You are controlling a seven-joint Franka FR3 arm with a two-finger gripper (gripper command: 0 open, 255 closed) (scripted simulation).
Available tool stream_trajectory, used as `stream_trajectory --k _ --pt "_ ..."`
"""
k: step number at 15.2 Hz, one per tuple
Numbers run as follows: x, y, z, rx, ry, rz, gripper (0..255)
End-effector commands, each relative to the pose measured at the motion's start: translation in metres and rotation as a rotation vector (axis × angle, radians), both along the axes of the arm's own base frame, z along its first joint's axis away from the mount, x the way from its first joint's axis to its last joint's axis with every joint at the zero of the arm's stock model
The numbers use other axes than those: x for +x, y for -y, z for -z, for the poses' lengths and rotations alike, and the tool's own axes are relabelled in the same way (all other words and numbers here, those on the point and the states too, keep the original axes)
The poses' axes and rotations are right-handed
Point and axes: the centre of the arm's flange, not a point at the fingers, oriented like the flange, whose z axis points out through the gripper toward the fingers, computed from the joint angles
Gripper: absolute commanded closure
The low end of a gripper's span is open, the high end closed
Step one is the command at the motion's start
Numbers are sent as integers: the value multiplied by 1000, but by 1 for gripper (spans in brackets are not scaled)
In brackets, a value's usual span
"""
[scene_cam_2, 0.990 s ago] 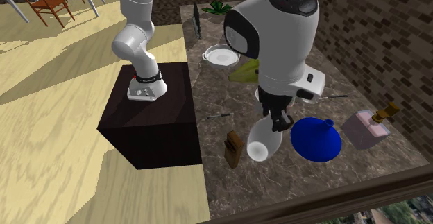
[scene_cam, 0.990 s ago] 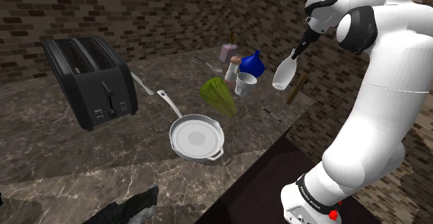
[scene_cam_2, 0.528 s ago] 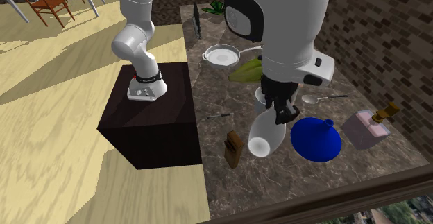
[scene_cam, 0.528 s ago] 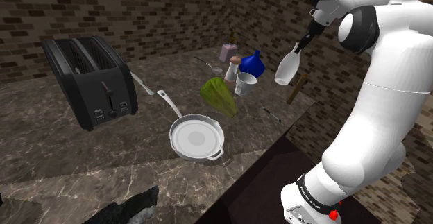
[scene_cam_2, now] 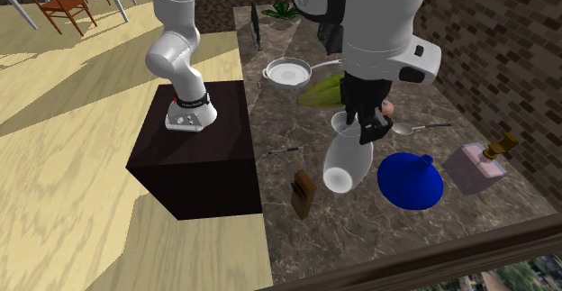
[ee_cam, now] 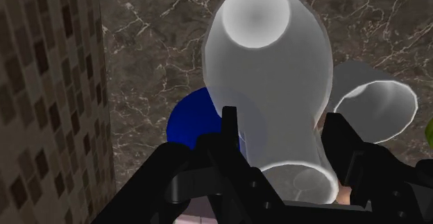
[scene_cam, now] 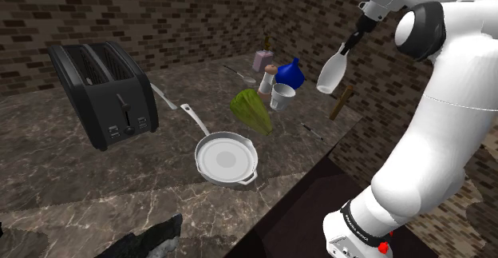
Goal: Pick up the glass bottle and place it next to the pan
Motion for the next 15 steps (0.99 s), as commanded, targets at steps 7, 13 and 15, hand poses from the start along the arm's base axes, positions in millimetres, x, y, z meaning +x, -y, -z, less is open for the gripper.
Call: stream_trajectory --k 7,13,15 --pt "5 -99 -2 -1 0 0 255" --pt "9 -179 -2 -1 0 0 255" --pt "11 -205 -2 -1 0 0 255"
